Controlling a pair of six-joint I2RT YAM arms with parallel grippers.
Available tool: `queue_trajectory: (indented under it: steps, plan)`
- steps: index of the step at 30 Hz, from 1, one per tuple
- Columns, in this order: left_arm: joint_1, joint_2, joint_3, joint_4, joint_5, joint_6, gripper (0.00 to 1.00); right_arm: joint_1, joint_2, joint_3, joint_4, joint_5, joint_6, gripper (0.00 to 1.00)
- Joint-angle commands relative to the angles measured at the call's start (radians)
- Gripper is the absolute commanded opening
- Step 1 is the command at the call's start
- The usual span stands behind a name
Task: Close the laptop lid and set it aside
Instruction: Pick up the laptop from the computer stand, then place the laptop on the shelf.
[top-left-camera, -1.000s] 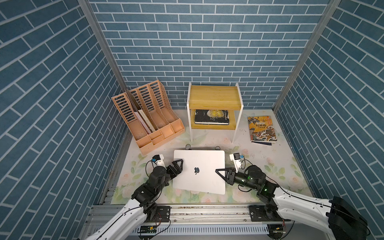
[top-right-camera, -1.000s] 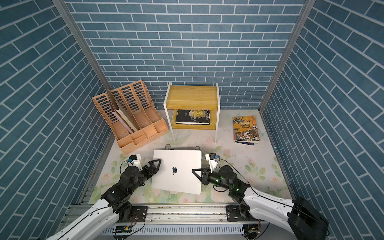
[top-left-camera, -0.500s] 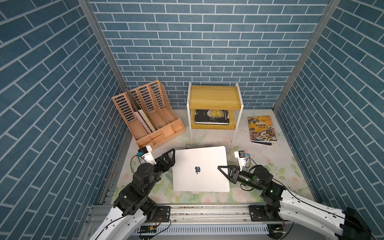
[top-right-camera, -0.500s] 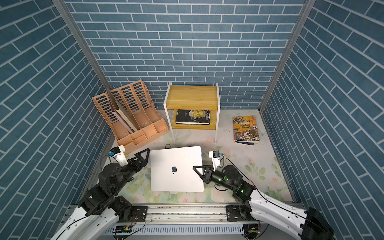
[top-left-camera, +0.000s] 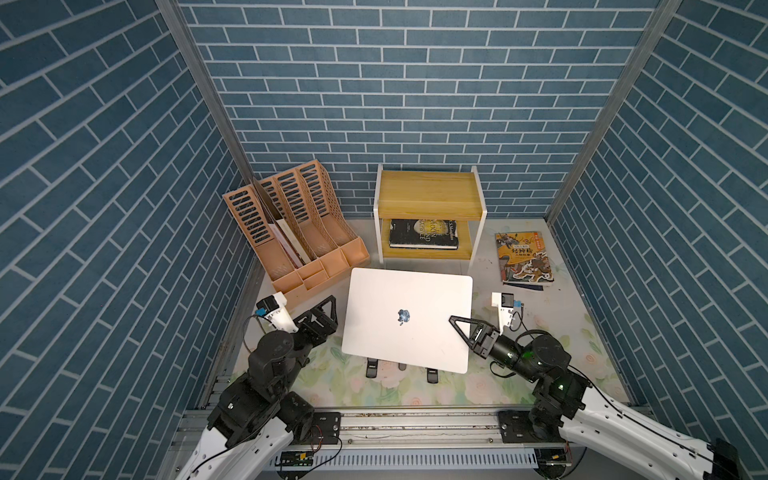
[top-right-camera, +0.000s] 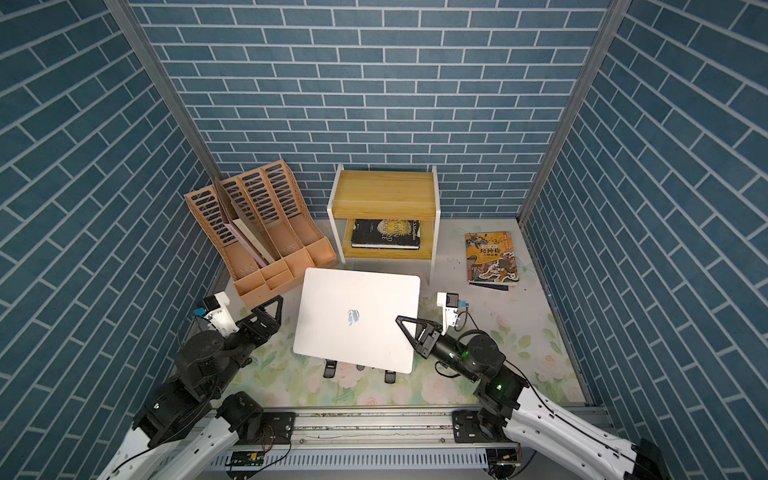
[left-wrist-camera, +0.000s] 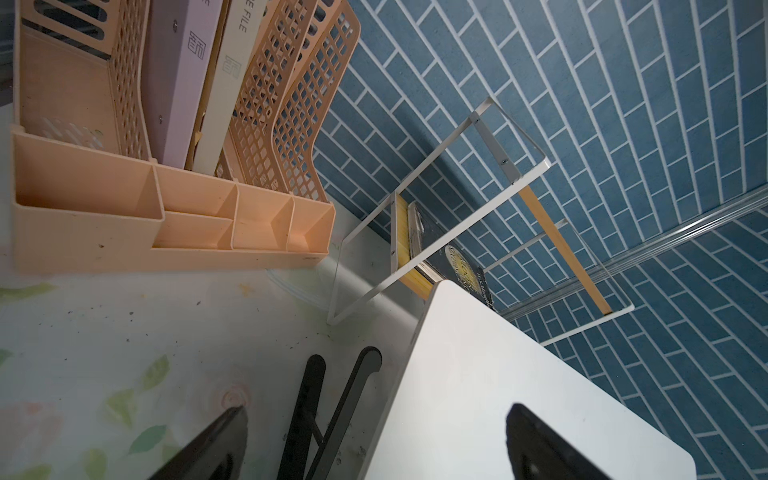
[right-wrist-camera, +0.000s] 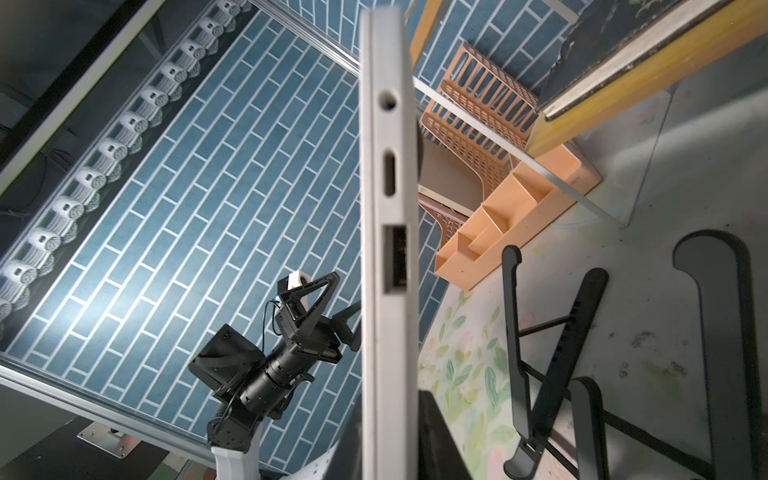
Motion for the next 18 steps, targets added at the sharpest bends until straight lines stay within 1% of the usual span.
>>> queue_trajectory:
  steps: [1, 2, 5, 12, 18]
  plan:
    - [-0.006, -0.011, 0.038, -0.022, -0.025, 0.028, 1.00, 0.005, -0.076, 0.102, 0.216, 0.033, 0.070, 0.00]
    - [-0.006, -0.010, 0.045, -0.021, -0.028, 0.030, 1.00, 0.005, -0.084, 0.109, 0.217, 0.056, 0.069, 0.00]
    - [-0.006, -0.007, 0.064, -0.016, -0.030, 0.033, 1.00, 0.005, -0.099, 0.141, 0.219, 0.073, 0.065, 0.00]
    - [-0.006, 0.011, 0.093, -0.002, -0.015, 0.034, 1.00, 0.005, -0.079, 0.238, 0.206, 0.107, 0.051, 0.00]
    - [-0.006, 0.038, 0.096, 0.027, 0.028, 0.021, 1.00, 0.005, -0.047, 0.300, 0.210, 0.219, 0.057, 0.00]
